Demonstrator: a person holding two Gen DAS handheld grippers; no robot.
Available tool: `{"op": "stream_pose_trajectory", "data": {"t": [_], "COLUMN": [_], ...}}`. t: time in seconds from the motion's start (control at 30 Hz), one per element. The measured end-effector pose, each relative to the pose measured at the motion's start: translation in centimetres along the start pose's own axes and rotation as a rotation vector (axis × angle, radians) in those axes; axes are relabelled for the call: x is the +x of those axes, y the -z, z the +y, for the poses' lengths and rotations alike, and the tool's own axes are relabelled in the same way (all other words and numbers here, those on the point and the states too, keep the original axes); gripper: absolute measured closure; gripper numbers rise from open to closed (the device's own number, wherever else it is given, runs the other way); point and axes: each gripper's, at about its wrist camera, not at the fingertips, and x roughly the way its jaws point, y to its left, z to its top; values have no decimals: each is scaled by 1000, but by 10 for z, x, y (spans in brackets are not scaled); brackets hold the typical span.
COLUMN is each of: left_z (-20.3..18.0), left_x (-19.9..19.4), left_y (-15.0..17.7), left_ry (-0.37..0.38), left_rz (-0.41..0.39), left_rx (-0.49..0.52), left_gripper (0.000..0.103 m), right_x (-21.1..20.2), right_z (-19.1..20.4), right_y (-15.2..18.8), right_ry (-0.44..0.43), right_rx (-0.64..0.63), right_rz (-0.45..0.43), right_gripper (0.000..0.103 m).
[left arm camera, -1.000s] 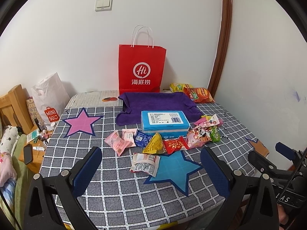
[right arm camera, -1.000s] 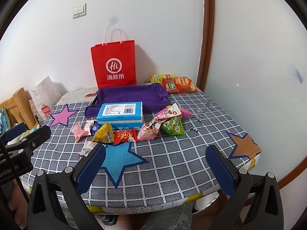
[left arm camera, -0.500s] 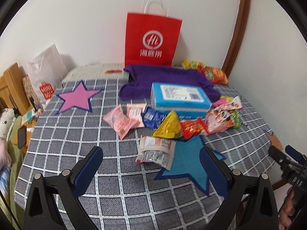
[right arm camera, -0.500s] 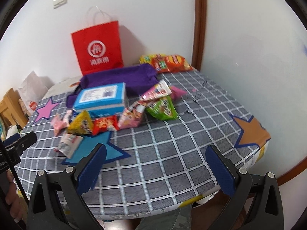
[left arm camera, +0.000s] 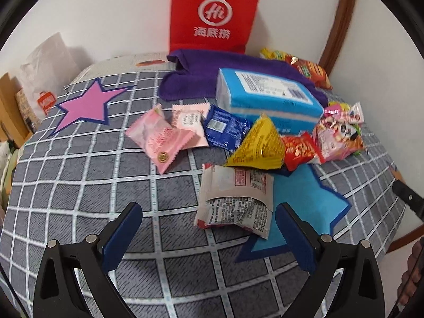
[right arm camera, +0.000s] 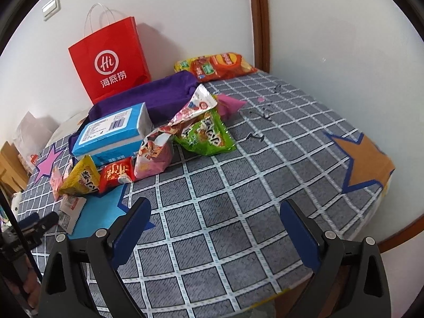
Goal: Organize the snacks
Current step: 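Grasp the white wafer packet with the left tool while the right tool grasps the red-white snack packet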
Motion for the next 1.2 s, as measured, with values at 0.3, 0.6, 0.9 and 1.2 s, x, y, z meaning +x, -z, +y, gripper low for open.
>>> {"op": "stream_pose_trajectory", "data": {"t": [0.3,0.6,0.9,1.2], "left_z": [-17,-19,-4,-1], "left_x": [33,35,33,32], "left_y": [-8,-11,-5,0], "left_ry": [-12,-39,-11,19], "left_rz": [58,12,-8,-21], "left_rx": [64,117,105,91], "left_gripper": [7,40,41,39], "right_x": [25,42,55,84], "right_z": [5,23,46,56], "right_y": [0,-18,-52,-65], "right_ry": [-10,-30,-42,-105], "right_rx": [-28,-80,-84,21], "right_rz": [45,46,19,86], "right_gripper": [5,5,13,30]}}
